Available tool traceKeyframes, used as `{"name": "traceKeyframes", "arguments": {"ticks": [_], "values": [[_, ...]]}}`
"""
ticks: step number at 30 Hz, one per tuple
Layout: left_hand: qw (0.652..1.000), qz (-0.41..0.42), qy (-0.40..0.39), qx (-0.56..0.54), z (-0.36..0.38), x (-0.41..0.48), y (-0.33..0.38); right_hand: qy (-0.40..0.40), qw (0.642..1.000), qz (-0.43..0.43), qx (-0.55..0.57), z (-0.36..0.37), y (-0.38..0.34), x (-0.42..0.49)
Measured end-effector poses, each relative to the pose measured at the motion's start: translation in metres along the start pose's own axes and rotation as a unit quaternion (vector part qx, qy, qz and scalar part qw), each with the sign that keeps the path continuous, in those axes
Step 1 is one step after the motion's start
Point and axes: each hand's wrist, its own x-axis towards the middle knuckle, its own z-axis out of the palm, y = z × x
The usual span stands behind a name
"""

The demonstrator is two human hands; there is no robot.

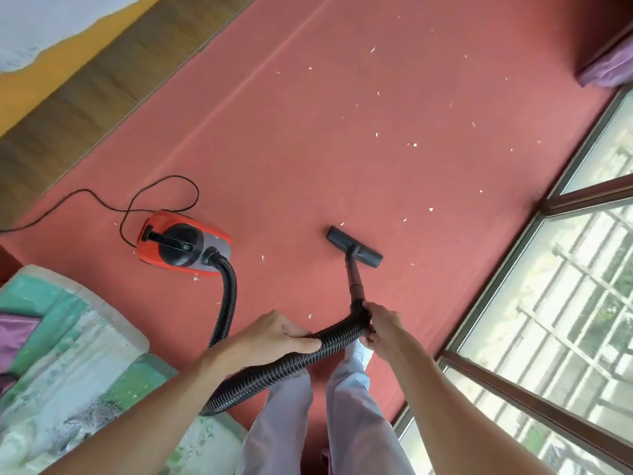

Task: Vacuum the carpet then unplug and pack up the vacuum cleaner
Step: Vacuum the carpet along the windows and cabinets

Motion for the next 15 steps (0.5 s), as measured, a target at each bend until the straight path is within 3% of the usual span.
{"name": "traceKeyframes", "arguments": {"ticks": [9, 15], "values": [[0.994, -0.017, 0.057, -0.093, 0.018, 0.03, 0.007, 0.034, 0.995, -0.074, -0.049, 0.016, -0.038, 0.042], [0.996, -0.056, -0.054, -0.049, -0.006, 0.001, 0.016, -0.004, 0.999, -0.007, -0.053, 0.016, -0.005, 0.02]]}}
